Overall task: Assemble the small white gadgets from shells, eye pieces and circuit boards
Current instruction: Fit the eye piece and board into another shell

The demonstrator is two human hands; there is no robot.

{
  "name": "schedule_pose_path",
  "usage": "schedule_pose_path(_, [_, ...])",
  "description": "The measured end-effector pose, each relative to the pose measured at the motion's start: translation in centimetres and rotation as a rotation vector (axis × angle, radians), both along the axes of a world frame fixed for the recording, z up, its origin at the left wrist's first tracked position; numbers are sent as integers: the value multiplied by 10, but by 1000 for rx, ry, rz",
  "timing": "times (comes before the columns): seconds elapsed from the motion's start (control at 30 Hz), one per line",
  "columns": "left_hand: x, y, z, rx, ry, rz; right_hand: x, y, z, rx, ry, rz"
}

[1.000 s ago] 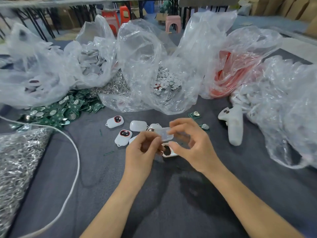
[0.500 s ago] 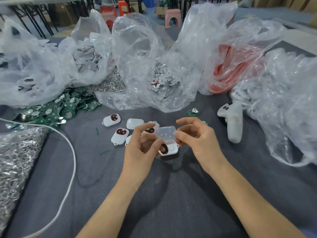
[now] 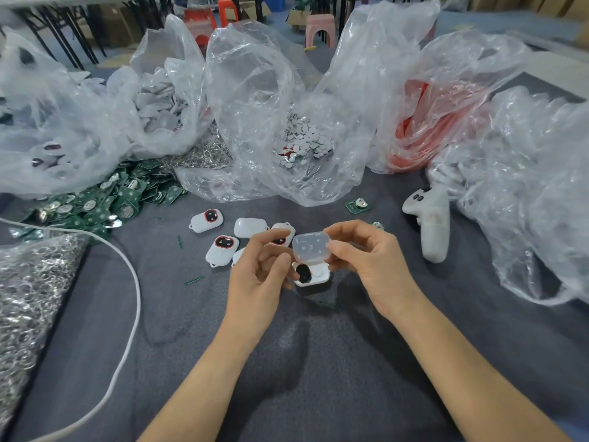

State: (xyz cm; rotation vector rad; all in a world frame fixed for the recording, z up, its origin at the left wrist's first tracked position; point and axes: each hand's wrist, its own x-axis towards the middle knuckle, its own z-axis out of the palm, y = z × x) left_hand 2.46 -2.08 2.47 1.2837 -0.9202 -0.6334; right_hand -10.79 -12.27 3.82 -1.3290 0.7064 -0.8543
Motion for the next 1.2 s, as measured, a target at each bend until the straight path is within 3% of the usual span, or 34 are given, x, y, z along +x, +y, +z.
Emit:
schedule_pose_path(0.13, [0,-1,-2,24,-46,22,0,1,0,-4,20,60])
schedule_pose_path(0.3, [-1,0,-5,131,-336,18,1,4,0,-80,69,136])
schedule_pose_path(0.43, [0,-2,-1,113,-98,34,3,6,1,-37,6,120])
schedule_pose_path(0.53, [2,-2,2,63,95,8,5,10,0,-106,116,167])
schedule_pose_path(0.67, [0,-1,3,47,140,-38,5,10,0,-156,138,138])
schedule_pose_path(0.77, [1,-2,-1,74,21,19,1,4,2,-71,44,60])
schedule_pose_path(0.87, [11,-1,-5,108,-199,118,-4,-5,1,-177,183,8])
schedule_pose_path(0.97, [20,2,-7,208,-426,-3,-4,-8,-4,-286,363,-29])
schedule_pose_path(1.07, [20,2,-11,268,-630,-120,-1,-7,-8,-332,420,-22])
schedule_pose_path(1.2, [19,0,-12,216,-705,-121,1,-7,-9,-344,414,21])
